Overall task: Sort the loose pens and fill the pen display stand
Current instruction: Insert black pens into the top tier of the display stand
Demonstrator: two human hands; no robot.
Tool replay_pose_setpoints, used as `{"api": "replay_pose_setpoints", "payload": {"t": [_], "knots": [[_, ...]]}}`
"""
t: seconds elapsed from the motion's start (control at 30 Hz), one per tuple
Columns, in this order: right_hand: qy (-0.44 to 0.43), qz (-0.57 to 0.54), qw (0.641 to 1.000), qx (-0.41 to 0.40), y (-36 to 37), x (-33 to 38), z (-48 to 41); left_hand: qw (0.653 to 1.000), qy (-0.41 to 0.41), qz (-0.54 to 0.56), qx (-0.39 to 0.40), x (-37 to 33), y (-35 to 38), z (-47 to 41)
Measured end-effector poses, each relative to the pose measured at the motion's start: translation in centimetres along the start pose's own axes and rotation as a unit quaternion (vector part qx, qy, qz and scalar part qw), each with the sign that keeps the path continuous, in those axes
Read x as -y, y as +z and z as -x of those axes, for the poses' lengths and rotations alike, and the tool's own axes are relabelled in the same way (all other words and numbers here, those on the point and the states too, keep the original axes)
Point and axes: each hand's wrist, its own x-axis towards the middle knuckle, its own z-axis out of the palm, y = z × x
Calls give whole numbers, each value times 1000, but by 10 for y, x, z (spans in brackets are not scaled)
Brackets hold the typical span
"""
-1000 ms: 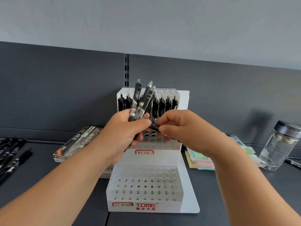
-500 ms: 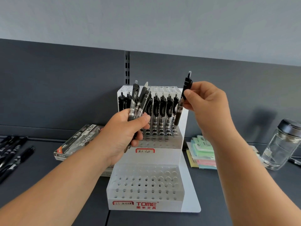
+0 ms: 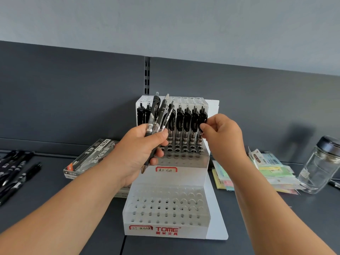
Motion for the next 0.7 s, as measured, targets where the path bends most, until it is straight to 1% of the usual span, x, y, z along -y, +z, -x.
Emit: {"api": "replay_pose_setpoints", "payload": {"t": [0.13,0.2,0.23,0.27,0.3,0.33,0.37,0.4,0.43,0.47,0.5,0.57,0.7], "knots": [[-4,47,999,7,-2,4,-1,1000,-1,1,10,-1,0,3],[-43,97,994,-38,-3,8,4,1000,1,-1,15,-2,0,4],[-72,96,991,-63,-4,12,9,1000,2,-2,19,-2,-1,5],[-95,76,990,-76,-4,19,13,1000,4,-1,22,-2,-1,5],[-98,29,992,-69,-3,26,17,1000,6,1,25,-2,-1,5],[-79,-32,996,-37,0,32,21,1000,9,3,28,-2,-2,5],[-44,-102,994,14,3,37,24,999,12,5,33,-2,-2,5],[1,-174,982,73,7,42,25,999,15,3,37,-2,-2,6],[46,-236,962,128,11,45,26,999,18,0,43,-2,-3,6],[78,-289,939,168,14,46,27,999,21,-4,48,-2,-3,7],[91,-323,924,186,17,47,27,998,22,-6,52,-2,-4,8],[85,-343,917,185,19,48,26,999,21,0,50,-2,-7,9],[58,-334,927,162,26,50,26,999,26,-8,26,-1,-15,9]]}}
